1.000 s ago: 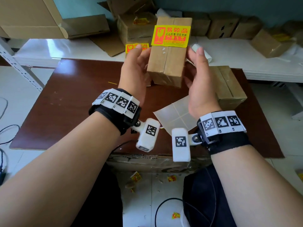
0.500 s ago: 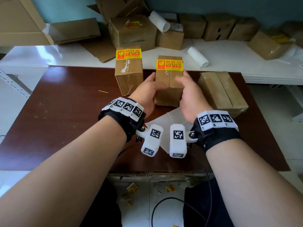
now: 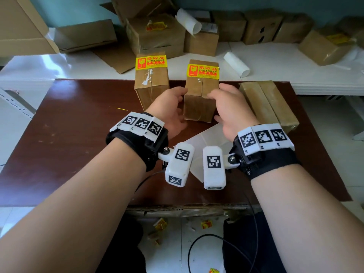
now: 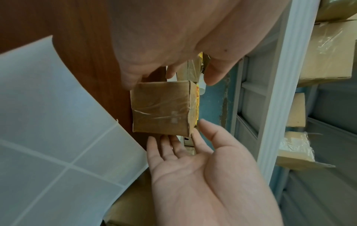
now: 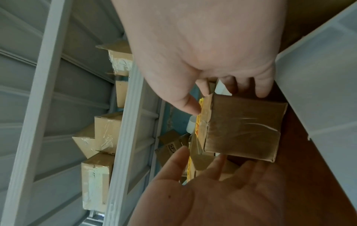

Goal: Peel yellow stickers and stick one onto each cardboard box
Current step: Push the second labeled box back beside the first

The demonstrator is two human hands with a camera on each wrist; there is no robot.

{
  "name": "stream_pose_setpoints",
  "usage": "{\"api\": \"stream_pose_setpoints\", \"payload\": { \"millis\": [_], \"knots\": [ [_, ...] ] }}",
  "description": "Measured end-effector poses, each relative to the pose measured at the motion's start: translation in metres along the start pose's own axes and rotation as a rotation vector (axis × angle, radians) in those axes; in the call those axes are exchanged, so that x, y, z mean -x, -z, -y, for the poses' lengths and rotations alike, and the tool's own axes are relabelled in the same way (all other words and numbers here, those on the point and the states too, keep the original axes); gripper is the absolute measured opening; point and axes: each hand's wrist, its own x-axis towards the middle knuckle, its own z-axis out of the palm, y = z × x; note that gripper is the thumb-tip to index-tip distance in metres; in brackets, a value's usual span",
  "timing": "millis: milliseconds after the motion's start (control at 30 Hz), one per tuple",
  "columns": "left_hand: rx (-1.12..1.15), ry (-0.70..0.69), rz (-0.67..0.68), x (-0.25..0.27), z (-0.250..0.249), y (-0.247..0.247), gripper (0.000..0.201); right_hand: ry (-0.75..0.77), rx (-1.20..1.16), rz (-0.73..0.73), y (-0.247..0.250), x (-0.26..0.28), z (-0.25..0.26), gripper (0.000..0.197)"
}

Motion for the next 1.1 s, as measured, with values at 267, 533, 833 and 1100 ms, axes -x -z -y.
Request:
{"api": "stream_pose_setpoints", "payload": {
  "millis": [267,533,833,1100],
  "knots": [
    [0.168,0.0,0.025,-0.01,-0.006,0.002,0.081,-0.086,-0.261,0.095,-0.001,-0.029,-0.008,0.049],
    [-0.061,0.008,0.038,0.015,0.005,0.002,0.079,-0.038,-0.177,0.12,0.015,0.031,0.001,0.035],
    [-0.453,0.073,-0.049,0.029,0.04,-0.007,0.057,-0.176,0.13,0.105,0.061,0.091,-0.03,0.038],
    [-0.579,0.073,-0.01,0.017,0.049,-0.02,0.034,-0.286,0.225,0.128,0.051,0.088,-0.05,0.048]
  ]
}}
